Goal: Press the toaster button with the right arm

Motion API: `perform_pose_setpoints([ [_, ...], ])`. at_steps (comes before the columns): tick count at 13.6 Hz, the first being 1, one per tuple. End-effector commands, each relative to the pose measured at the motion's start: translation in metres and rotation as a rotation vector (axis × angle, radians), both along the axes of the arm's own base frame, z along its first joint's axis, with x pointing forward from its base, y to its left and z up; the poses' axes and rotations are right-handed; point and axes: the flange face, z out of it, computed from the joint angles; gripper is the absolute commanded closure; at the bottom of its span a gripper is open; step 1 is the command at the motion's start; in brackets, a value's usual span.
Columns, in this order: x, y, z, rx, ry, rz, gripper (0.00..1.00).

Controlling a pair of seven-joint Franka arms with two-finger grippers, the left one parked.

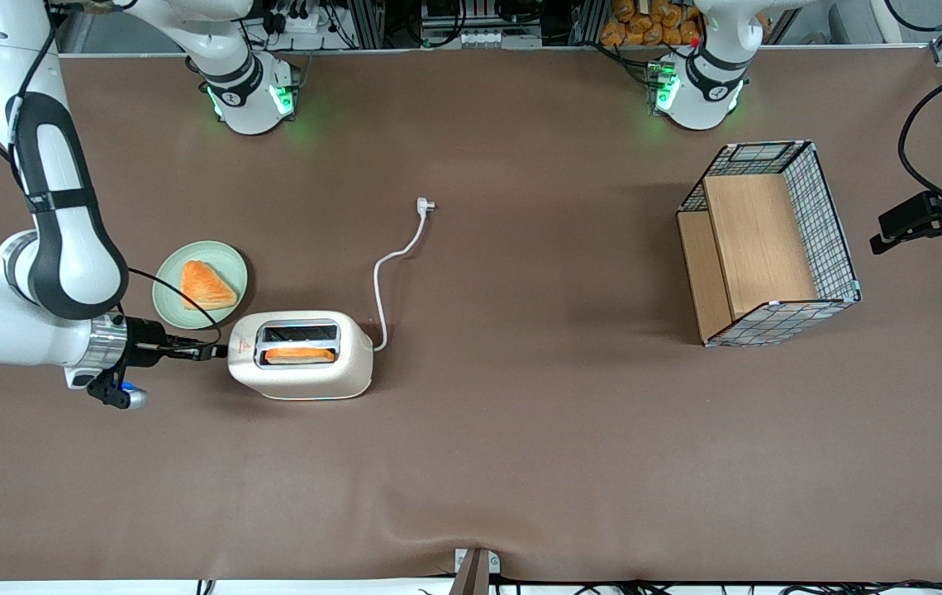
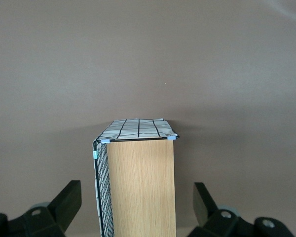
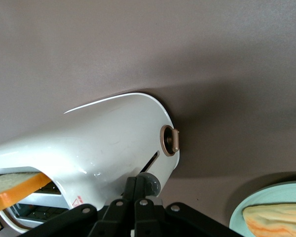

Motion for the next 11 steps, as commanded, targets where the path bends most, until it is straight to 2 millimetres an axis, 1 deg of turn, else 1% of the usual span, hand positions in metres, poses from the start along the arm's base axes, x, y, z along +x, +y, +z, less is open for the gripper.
perform_pose_setpoints([
  [1, -0.009, 0.0, -0.004, 0.034, 0.02, 0.013, 1.0],
  [3, -0.012, -0.001, -0.011, 0.032, 0.033, 0.011, 1.0],
  [7, -0.013, -0.005, -0.013, 0.03, 0.032, 0.005, 1.0],
  [8, -0.014, -0.01, -0.016, 0.031, 0.037, -0.004, 1.0],
  [10, -0.014, -0.009, -0.025, 0.03, 0.048, -0.004, 1.0],
  [11, -0.014, -0.012, -0.027, 0.03, 0.049, -0.008, 1.0],
])
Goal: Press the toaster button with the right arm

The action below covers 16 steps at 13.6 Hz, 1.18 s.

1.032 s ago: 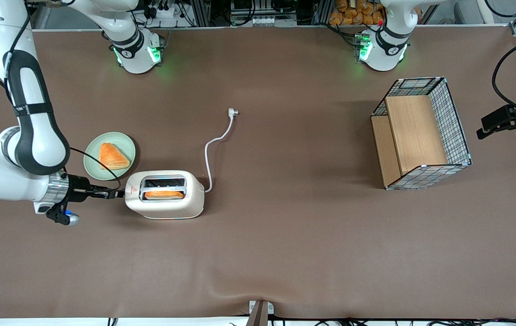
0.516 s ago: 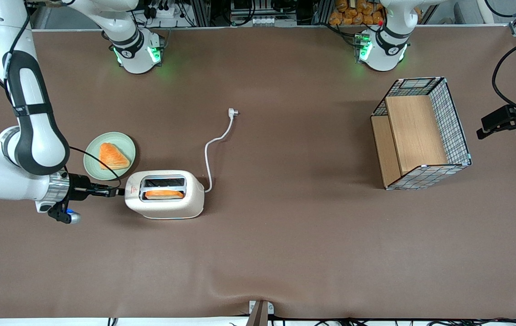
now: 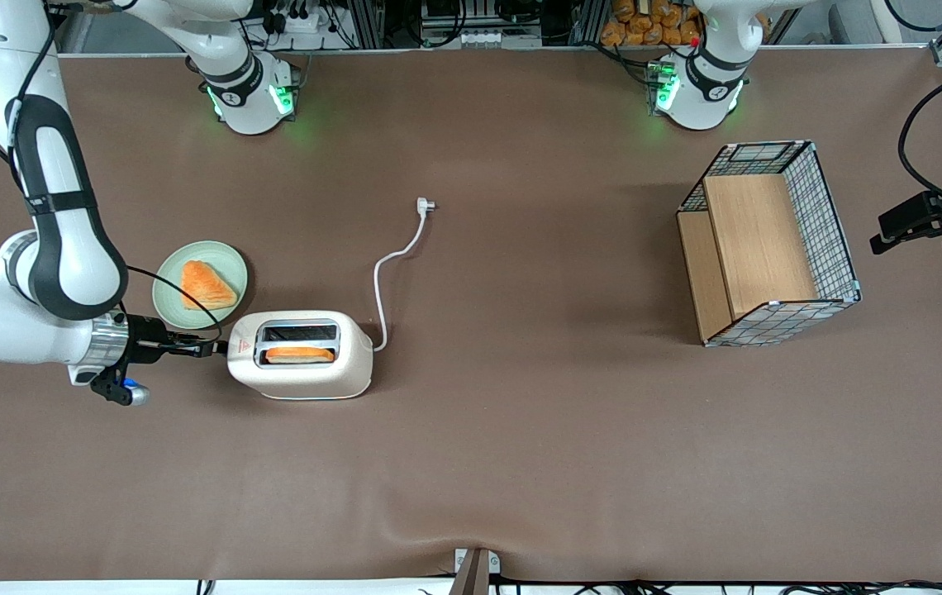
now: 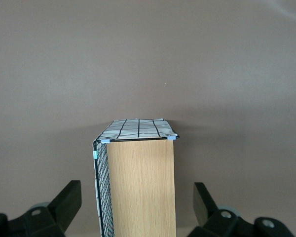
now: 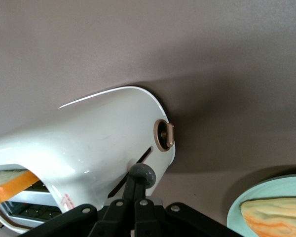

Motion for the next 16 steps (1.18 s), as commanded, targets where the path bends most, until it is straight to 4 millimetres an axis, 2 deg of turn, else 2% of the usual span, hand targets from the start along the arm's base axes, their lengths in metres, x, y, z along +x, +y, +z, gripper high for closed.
perform_pose_setpoints([
  [1, -0.007, -0.006, -0.02, 0.022, 0.023, -0.001, 1.0],
  [16, -0.004, -0.001, -0.065, 0.035, 0.039, -0.054, 1.0],
])
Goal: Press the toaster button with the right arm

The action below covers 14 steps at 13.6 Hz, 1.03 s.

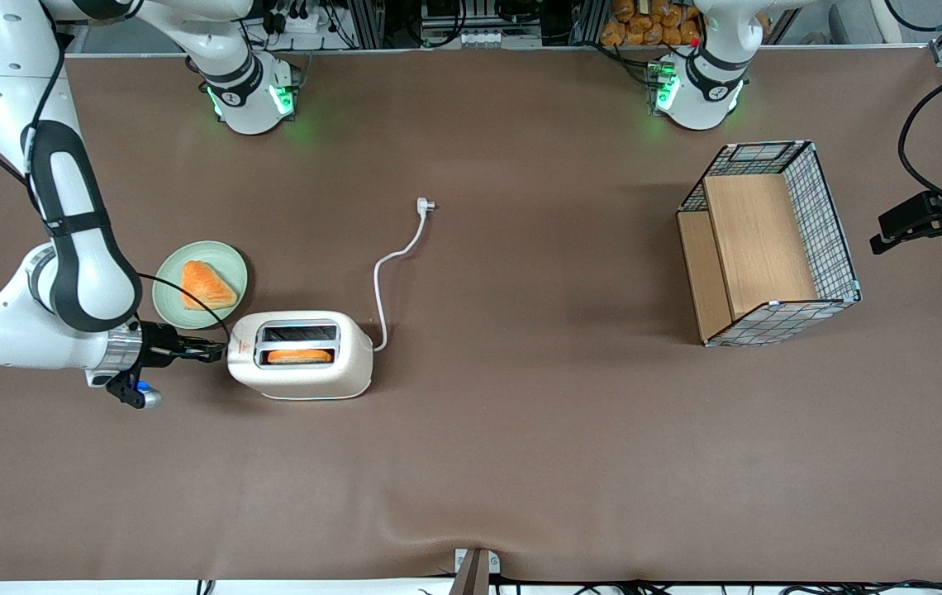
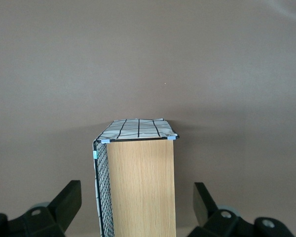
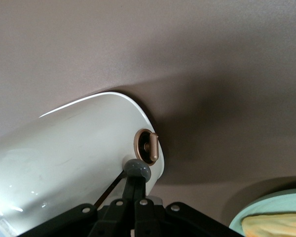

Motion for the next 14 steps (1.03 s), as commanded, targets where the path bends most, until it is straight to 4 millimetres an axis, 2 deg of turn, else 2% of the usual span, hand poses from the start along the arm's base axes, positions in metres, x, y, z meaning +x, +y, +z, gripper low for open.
perform_pose_setpoints([
  [1, -0.003, 0.003, -0.029, 0.036, 0.014, -0.023, 1.0],
  [9, -0.004, 0.005, -0.052, 0.069, 0.014, -0.051, 1.0],
  [12, -0.004, 0.006, -0.05, 0.069, 0.011, -0.046, 1.0],
  [14, -0.001, 0.005, -0.038, 0.07, 0.0, -0.04, 1.0],
])
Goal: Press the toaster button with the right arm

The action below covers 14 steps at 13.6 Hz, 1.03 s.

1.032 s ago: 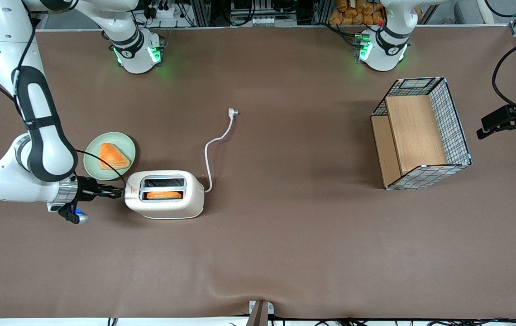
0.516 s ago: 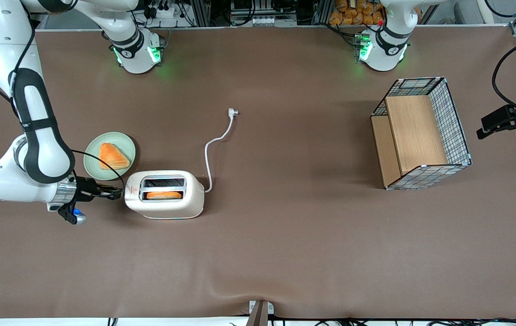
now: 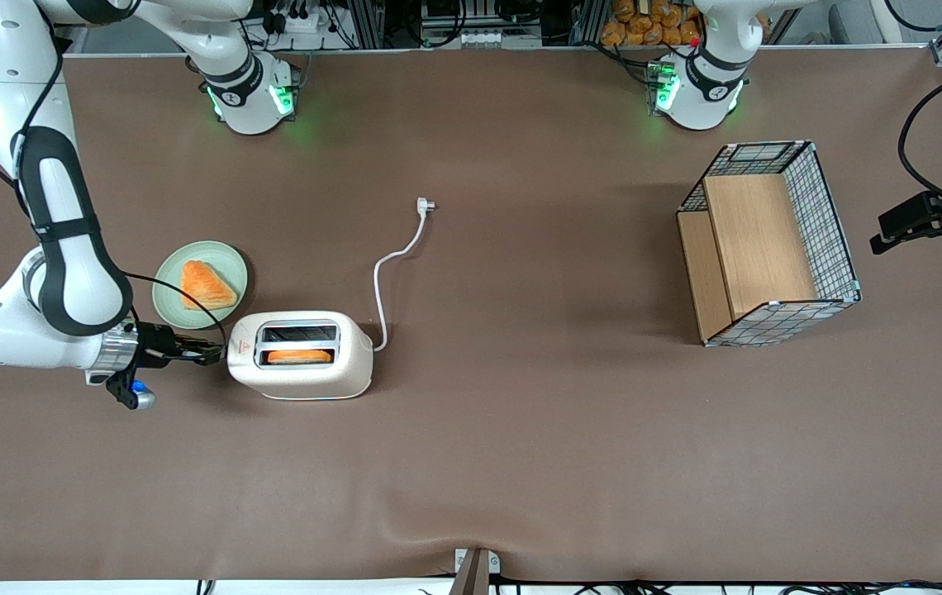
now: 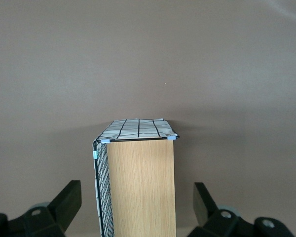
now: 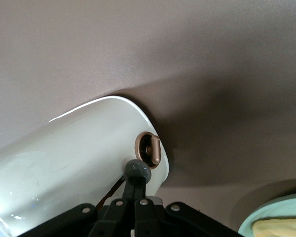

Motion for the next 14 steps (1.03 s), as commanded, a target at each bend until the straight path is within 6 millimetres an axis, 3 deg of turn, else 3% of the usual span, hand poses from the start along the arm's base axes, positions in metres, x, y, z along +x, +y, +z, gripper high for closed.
perform_pose_setpoints([
  [1, 0.002, 0.013, -0.017, 0.016, -0.021, 0.016, 1.0],
  [3, 0.008, 0.011, 0.016, 0.029, -0.033, 0.033, 1.0],
  [6, 0.007, -0.014, 0.058, 0.003, -0.058, 0.05, 1.0],
  [7, 0.006, -0.024, 0.069, -0.021, -0.073, 0.057, 0.75],
  [8, 0.006, -0.033, 0.075, -0.029, -0.084, 0.048, 0.31],
  [9, 0.005, -0.038, 0.085, -0.034, -0.1, 0.045, 0.0],
  [14, -0.003, -0.045, 0.135, -0.16, -0.173, 0.144, 0.0],
])
